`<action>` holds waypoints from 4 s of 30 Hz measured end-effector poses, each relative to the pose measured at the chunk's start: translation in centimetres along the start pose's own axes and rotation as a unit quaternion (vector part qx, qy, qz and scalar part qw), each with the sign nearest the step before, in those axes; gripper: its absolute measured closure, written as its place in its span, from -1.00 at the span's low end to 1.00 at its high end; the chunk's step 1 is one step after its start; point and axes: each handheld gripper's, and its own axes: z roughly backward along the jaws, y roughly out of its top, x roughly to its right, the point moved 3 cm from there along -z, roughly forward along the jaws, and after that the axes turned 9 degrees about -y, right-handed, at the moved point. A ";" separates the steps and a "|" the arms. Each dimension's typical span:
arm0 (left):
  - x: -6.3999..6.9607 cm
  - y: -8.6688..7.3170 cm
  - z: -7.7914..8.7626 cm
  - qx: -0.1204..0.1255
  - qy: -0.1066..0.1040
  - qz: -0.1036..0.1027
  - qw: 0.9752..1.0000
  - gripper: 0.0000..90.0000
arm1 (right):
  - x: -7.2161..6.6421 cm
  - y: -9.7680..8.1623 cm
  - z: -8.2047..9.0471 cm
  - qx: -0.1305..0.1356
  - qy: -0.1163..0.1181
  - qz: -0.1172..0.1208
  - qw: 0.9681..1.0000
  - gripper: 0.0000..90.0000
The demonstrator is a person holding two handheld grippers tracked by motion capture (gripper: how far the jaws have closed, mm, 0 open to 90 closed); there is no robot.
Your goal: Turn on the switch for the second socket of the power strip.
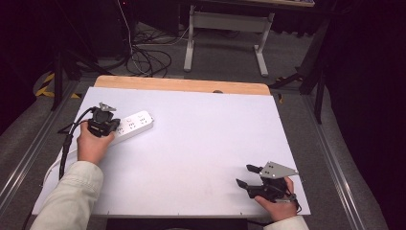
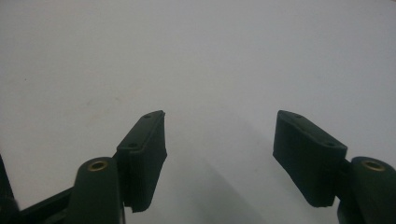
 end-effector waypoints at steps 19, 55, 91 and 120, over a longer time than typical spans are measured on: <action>0.2 0.4 -0.1 -0.023 0.007 0.002 1.000 1.00 | -0.1 0.0 0.0 -0.001 0.003 0.000 1.000 -0.22; 2.2 2.8 5.2 0.031 -0.026 -0.009 0.999 1.00 | 0.2 -0.1 0.0 -0.001 -0.002 -0.005 1.000 -0.22; 8.4 2.0 12.4 0.144 -0.161 -0.082 0.973 -0.26 | 0.2 0.0 0.2 0.005 -0.004 -0.008 1.000 -0.22; 11.7 -8.2 10.0 0.208 -0.225 -0.092 0.947 -0.49 | 0.1 0.1 0.3 0.010 -0.003 -0.006 1.000 -0.23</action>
